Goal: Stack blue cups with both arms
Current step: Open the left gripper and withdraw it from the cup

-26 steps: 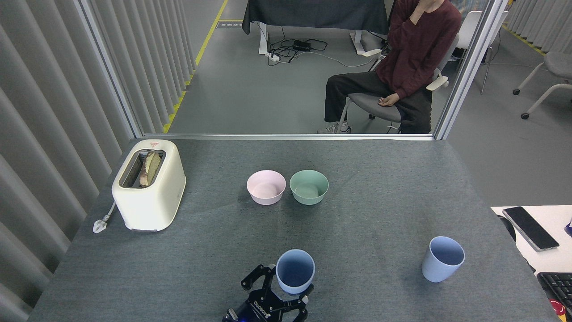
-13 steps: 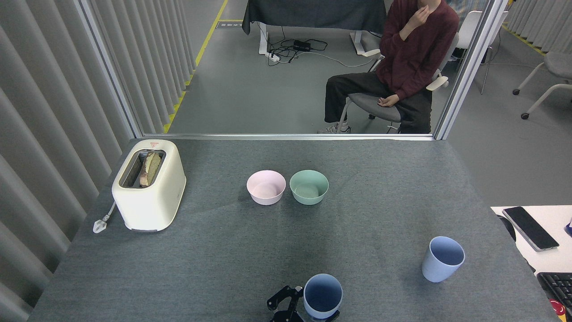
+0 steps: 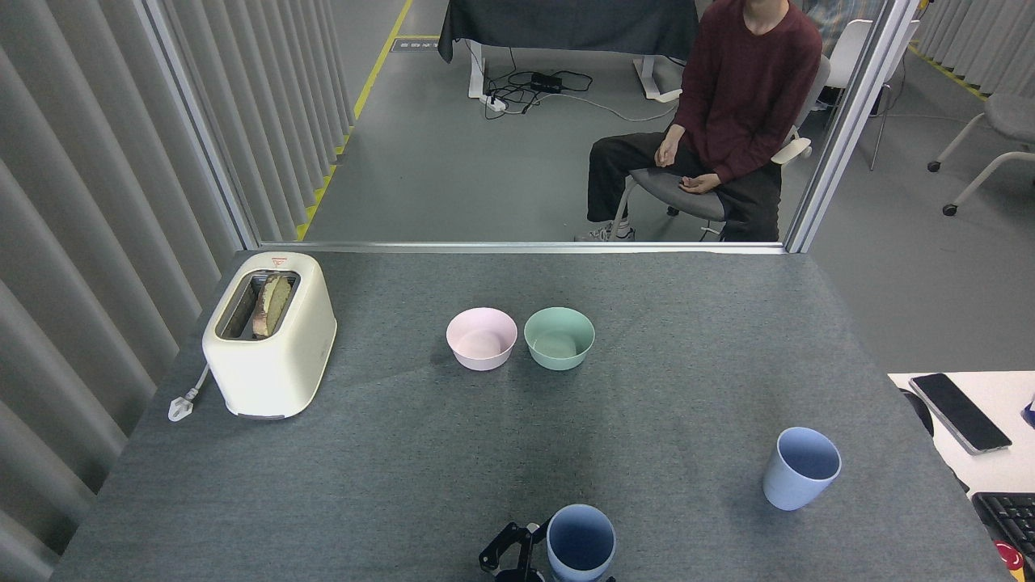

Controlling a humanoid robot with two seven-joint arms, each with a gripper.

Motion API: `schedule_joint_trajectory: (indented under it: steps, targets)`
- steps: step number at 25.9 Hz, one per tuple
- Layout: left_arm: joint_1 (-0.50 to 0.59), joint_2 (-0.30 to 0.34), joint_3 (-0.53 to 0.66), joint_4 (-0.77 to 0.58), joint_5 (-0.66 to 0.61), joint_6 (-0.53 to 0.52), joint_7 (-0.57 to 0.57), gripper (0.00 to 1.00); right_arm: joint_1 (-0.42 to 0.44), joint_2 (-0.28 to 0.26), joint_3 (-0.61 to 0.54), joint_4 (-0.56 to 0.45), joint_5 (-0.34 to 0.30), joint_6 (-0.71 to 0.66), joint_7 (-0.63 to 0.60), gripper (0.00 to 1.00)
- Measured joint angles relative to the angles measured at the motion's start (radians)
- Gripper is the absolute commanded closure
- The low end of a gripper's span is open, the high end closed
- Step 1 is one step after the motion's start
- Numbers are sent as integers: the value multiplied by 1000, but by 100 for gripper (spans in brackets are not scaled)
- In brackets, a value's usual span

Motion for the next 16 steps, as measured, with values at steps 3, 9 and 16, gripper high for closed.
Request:
schedule_joint_trajectory:
  steps: [3, 9, 16]
  targets:
    - [12, 5, 1, -4, 0, -1, 11, 1, 0, 0, 0, -1, 0, 0, 0, 0]
    - [27, 36, 7, -5, 4, 0, 43, 1, -1, 1, -1, -1, 0, 0, 0, 0]
    - [50, 90, 52, -30, 12, -4, 75, 1, -9, 2, 1, -1, -1, 0, 4, 0]
